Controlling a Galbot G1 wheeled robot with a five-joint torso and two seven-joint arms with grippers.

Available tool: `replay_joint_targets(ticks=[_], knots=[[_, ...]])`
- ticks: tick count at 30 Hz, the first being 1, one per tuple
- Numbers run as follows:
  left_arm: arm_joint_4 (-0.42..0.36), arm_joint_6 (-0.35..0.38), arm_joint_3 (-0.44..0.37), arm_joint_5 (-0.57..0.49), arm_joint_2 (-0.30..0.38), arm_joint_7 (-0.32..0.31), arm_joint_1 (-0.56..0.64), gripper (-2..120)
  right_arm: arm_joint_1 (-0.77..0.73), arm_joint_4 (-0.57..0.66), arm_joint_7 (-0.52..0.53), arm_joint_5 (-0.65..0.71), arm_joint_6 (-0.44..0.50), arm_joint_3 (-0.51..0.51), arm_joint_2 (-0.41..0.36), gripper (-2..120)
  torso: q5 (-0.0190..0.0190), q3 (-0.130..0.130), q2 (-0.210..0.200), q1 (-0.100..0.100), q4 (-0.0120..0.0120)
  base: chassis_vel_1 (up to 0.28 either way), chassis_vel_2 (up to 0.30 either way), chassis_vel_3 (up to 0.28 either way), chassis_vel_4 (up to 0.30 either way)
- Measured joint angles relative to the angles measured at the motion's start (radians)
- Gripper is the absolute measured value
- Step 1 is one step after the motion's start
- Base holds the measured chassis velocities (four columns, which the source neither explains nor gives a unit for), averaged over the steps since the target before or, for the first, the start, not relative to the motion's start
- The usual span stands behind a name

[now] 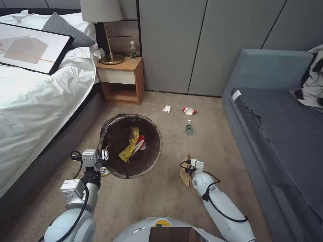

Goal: Pick up the trash bin, then pick up the garbage from the floor and place it into the trash bin.

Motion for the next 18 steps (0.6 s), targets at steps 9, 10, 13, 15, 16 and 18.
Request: replay_joint_targets(ticks=[9,10,13,15,16,18], knots=[[-0.007,0.004,0.001,-0.001,0.002,0.001,0.003,3,-0.120,0.428,-0.016,0.005,-0.013,0.034,-0.146,0,0.0000,0.000,0.000,0.000,0.0001,0.000,0.000,0.000,0.000],[-0.007,0.006,0.002,-0.001,0.002,0.002,0.003,3,-0.126,0.466,-0.018,0.005,-0.012,0.038,-0.162,0,0.0000,0.000,0.000,0.000,0.0001,0.000,0.000,0.000,0.000],[-0.008,0.013,0.001,-0.003,0.005,0.004,0.005,3,-0.143,0.584,-0.017,0.010,-0.009,0.058,-0.205,0,-0.0001,0.000,0.000,0.000,0.0004,0.000,0.000,0.000,0.000],[-0.008,0.017,-0.002,-0.005,0.006,0.005,0.008,3,-0.162,0.669,-0.009,0.038,-0.011,0.078,-0.236,0,0.0002,0.000,0.000,0.000,0.0004,0.000,0.000,0.000,0.000],[-0.008,0.019,-0.005,-0.007,0.007,0.005,0.009,3,-0.173,0.718,-0.002,0.055,-0.014,0.090,-0.253,0,0.0000,0.000,0.000,0.000,0.0003,0.000,0.000,0.000,0.000],[-0.008,0.020,-0.006,-0.008,0.007,0.005,0.009,3,-0.178,0.739,0.002,0.063,-0.016,0.096,-0.261,0,0.0000,0.000,0.000,0.000,0.0002,0.000,0.000,0.000,0.000]])
